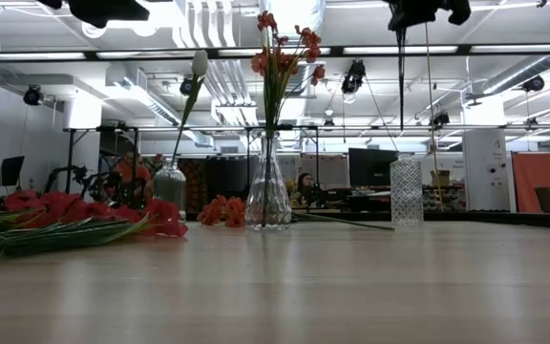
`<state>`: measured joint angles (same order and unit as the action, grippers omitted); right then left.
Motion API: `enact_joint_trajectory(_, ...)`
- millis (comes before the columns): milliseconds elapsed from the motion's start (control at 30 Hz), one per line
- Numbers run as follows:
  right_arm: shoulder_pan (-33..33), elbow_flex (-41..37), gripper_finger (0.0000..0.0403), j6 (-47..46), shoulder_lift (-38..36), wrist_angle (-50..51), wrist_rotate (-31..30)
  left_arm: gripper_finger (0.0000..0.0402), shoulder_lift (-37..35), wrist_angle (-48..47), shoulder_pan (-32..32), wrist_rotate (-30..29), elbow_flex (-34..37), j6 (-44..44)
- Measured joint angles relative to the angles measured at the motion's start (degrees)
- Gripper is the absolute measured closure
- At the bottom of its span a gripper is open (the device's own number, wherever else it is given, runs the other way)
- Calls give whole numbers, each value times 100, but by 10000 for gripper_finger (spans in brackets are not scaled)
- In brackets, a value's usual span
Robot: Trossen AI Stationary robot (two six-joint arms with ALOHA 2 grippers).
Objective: Sort flowers into vase by color
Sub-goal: Put the middle red flowers into the top right transparent vase
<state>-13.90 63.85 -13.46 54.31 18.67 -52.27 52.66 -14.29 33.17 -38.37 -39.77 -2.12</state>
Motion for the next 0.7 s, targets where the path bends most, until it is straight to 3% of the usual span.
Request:
enact_joint_trajectory(200, -428, -109, 381, -70, 173, -250, 276, 234, 1, -81, 0, -2, 0, -33)
enact_joint_trajectory(700, -528, -348, 381, 57, 249, -319, 91, 234, 4, -220, 0, -2, 2, -162)
